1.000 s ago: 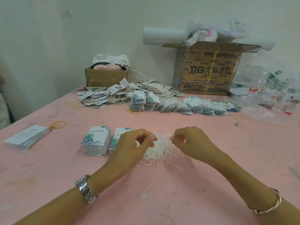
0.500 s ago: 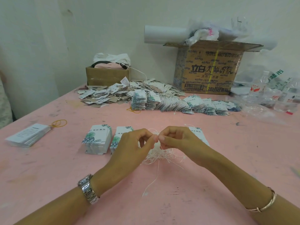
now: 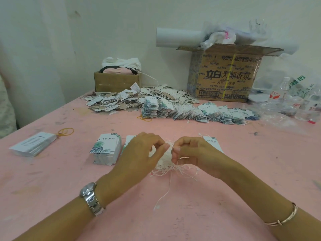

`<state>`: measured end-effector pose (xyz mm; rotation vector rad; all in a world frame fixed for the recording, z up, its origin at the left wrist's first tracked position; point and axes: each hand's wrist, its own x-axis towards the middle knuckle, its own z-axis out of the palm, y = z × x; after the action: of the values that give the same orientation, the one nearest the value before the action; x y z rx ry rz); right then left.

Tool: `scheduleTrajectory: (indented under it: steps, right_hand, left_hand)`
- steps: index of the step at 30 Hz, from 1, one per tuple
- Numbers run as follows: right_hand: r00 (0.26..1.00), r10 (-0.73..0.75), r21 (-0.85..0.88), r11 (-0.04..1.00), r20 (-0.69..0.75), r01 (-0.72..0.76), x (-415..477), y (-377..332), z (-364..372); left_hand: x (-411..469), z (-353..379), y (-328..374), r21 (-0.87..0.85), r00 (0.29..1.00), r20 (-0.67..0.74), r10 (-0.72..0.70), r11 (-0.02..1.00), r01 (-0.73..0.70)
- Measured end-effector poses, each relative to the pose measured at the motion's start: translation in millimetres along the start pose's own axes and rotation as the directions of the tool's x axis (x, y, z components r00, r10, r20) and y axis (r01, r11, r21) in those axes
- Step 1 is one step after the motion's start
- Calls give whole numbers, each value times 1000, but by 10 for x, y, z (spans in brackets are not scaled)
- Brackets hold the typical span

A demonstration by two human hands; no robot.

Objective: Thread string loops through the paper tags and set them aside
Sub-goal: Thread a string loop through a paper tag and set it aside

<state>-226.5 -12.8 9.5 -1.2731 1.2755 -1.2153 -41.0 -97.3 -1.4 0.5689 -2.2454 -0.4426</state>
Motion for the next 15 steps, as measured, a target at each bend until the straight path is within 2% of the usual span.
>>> scheduleTrajectory:
  steps: [2, 4, 5, 9, 15]
  right_hand:
    - [997, 73, 243, 968, -15, -68, 32, -12, -1]
    - [987, 158, 469, 873, -14, -133, 45, -31, -37]
    - [981, 193, 516, 843, -22, -154, 48, -40, -63]
    - [964, 263, 489, 847, -48, -207, 45, -49, -98]
    - [945, 310, 400, 883, -101, -247, 57, 15, -34]
  left_hand:
    - [57, -148, -56, 292, 996, 34, 77, 953, -83]
    - [101, -303, -124, 511, 988, 142, 54, 851, -120]
    - [112, -364, -164, 572, 980, 199, 19, 810, -132]
    - [129, -469, -245, 685, 930, 363, -60, 694, -223]
    - [116, -470, -172, 665, 923, 381, -47, 708, -238]
